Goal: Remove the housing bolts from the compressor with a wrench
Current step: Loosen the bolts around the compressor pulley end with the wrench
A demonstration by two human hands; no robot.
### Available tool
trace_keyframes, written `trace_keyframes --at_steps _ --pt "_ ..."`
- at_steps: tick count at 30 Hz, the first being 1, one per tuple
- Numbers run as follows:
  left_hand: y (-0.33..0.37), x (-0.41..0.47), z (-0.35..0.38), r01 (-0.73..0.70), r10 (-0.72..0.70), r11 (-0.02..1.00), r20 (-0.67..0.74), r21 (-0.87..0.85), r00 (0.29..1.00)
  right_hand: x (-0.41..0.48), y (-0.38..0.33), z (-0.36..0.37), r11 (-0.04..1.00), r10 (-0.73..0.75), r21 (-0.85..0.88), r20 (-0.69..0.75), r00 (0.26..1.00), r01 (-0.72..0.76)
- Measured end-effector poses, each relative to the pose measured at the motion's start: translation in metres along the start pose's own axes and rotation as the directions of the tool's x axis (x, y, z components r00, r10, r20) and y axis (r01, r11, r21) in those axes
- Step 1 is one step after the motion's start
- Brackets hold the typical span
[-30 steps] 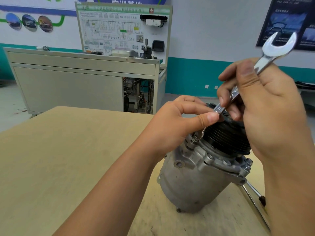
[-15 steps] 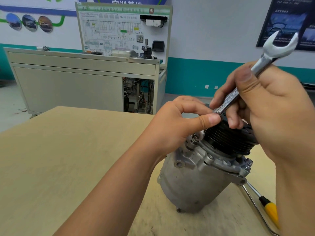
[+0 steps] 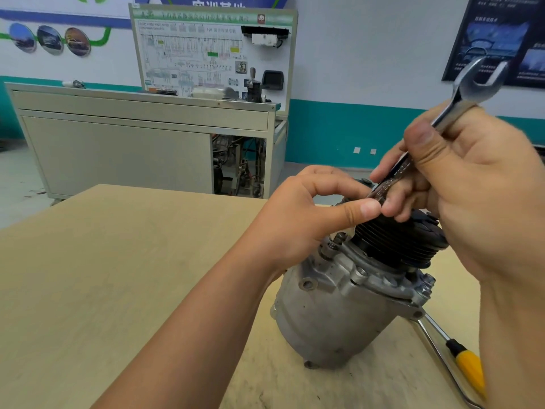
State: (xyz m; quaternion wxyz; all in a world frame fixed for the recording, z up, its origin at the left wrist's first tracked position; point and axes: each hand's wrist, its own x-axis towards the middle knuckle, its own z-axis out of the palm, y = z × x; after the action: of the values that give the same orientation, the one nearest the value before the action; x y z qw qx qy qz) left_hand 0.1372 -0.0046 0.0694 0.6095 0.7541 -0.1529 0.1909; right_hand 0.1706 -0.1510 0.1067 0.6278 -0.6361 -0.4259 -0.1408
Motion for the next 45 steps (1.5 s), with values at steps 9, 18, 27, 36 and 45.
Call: trace_keyframes --at_steps 9,18,27,36,45 --pt "0.000 0.000 -0.006 0.028 -0.027 0.999 0.026 -0.022 0.999 0.002 0.005 0.011 0.998 -0.011 -0.061 -0.022 1.000 0.009" --pt "-0.003 0.000 -0.002 0.032 -0.031 0.999 0.072 -0.011 0.997 0.003 0.006 0.005 0.996 -0.041 -0.081 -0.136 0.990 0.030" --pt "-0.003 0.000 -0.006 0.043 -0.043 0.999 0.118 0.000 0.992 0.004 0.008 0.004 0.998 0.008 -0.061 -0.173 0.985 -0.018" --pt "-0.004 0.000 -0.004 0.024 -0.026 1.000 0.095 0.013 0.995 0.002 0.013 0.002 0.997 0.057 -0.043 -0.257 0.965 -0.070" --pt "-0.006 0.000 -0.004 0.014 -0.018 0.999 0.090 0.043 0.996 0.002 0.011 0.000 0.992 0.115 -0.023 -0.237 0.965 -0.124"
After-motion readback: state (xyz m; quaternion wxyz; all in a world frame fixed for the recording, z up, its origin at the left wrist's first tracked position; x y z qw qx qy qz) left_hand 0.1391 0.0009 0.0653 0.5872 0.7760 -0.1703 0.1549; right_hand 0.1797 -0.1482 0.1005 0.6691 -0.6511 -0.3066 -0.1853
